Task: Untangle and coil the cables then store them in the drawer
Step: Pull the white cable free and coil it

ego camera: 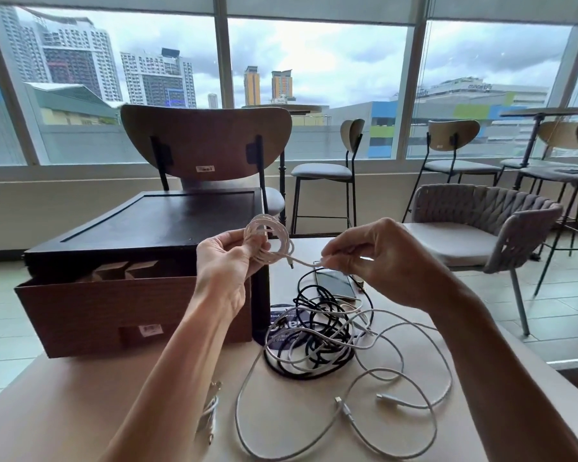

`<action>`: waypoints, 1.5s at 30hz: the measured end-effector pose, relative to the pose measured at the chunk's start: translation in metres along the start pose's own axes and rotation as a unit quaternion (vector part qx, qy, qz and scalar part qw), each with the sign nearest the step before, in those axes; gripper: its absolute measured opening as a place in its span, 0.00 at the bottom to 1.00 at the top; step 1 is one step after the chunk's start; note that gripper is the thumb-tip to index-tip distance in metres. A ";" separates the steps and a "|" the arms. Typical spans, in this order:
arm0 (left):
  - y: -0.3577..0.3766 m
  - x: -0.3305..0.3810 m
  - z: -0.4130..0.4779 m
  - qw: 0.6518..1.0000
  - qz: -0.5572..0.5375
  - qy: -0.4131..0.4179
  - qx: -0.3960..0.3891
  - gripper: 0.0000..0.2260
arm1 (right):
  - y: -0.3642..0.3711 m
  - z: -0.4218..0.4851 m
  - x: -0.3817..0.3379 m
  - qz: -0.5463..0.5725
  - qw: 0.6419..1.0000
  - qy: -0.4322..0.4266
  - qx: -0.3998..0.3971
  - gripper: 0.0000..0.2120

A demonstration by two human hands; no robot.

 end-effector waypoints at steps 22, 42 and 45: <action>0.030 -0.015 -0.027 0.982 0.139 0.053 -0.117 0.12 | 0.047 0.009 0.007 0.204 0.972 0.114 -0.016 0.17; 0.016 0.000 -0.016 0.976 -0.058 -0.143 -0.152 0.11 | 0.042 0.009 0.012 0.415 0.887 0.193 -0.059 0.14; 0.020 -0.003 -0.018 0.982 -0.058 -0.123 -0.131 0.07 | 0.049 0.010 0.010 0.465 0.856 0.216 -0.058 0.13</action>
Point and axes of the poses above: each hand's wrist, its own z-axis towards the middle knuckle, its own y-axis out of the palm, x = y × z, the point moved 1 cm from there along z, towards the middle knuckle, and after that the axes turned 9 degrees about y, right-handed, at the moved point
